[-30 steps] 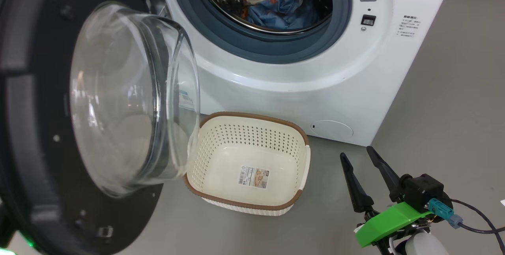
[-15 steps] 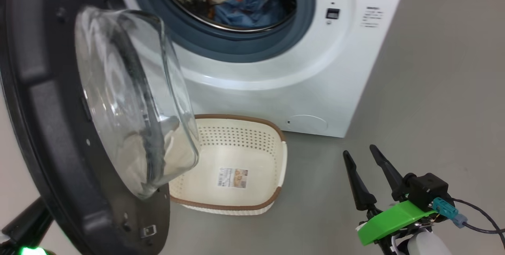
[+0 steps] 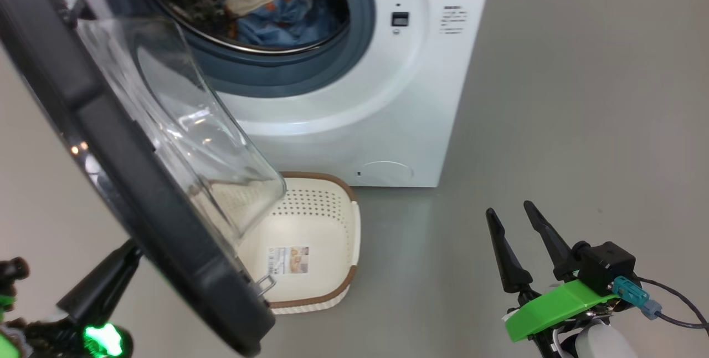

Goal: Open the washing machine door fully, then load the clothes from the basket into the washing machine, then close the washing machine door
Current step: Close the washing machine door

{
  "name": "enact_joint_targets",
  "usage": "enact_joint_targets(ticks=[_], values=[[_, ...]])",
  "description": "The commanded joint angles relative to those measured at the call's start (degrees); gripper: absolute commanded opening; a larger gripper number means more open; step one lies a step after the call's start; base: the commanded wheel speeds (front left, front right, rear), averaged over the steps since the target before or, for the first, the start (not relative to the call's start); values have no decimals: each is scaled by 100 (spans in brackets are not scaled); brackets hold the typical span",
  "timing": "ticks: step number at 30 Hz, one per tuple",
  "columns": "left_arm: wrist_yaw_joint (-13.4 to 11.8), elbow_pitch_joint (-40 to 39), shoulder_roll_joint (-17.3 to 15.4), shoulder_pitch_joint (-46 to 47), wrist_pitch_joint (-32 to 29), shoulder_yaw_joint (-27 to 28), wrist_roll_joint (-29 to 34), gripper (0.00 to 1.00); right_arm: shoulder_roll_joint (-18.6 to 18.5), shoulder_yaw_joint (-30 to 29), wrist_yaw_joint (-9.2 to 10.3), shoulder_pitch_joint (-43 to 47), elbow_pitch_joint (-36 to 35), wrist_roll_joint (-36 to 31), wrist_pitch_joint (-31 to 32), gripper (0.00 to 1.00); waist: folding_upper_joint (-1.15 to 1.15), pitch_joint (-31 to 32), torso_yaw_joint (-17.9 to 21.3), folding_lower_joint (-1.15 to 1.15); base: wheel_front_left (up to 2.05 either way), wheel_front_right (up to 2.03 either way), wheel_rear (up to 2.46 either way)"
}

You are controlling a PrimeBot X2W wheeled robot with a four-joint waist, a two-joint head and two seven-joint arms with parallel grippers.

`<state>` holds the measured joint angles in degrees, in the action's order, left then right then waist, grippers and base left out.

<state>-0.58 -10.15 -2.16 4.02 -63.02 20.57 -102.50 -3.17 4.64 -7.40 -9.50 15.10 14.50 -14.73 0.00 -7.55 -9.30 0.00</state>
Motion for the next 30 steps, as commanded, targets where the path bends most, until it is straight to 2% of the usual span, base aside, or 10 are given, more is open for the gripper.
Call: enact_joint_targets(ticks=[1, 8, 13, 20, 30], values=[[133, -116, -77, 231, 142, -23, -84, 0, 29, 120, -9, -107, -165, 38, -27, 100, 0, 1, 221, 0, 0, 0, 0], [496, 79, -73, 345, 914, -551, -394, 0, 29, 82, -9, -82, -186, 58, -27, 100, 0, -18, 630, 0, 0, 0, 0], [680, 260, -73, 505, 1401, -870, -394, 0, 29, 59, -9, -44, -190, 81, -27, 100, 0, -29, 860, 0, 0, 0, 0], [782, 507, -73, 766, 1904, -1052, -212, 0, 29, 70, -9, -74, -219, 111, -27, 100, 0, -64, 1121, 0, 0, 0, 0], [805, 994, -72, 1328, 2609, -1147, 208, 0, 29, 59, -9, -104, -235, 148, -27, 100, 0, -122, 1358, 0, 0, 0, 0]])
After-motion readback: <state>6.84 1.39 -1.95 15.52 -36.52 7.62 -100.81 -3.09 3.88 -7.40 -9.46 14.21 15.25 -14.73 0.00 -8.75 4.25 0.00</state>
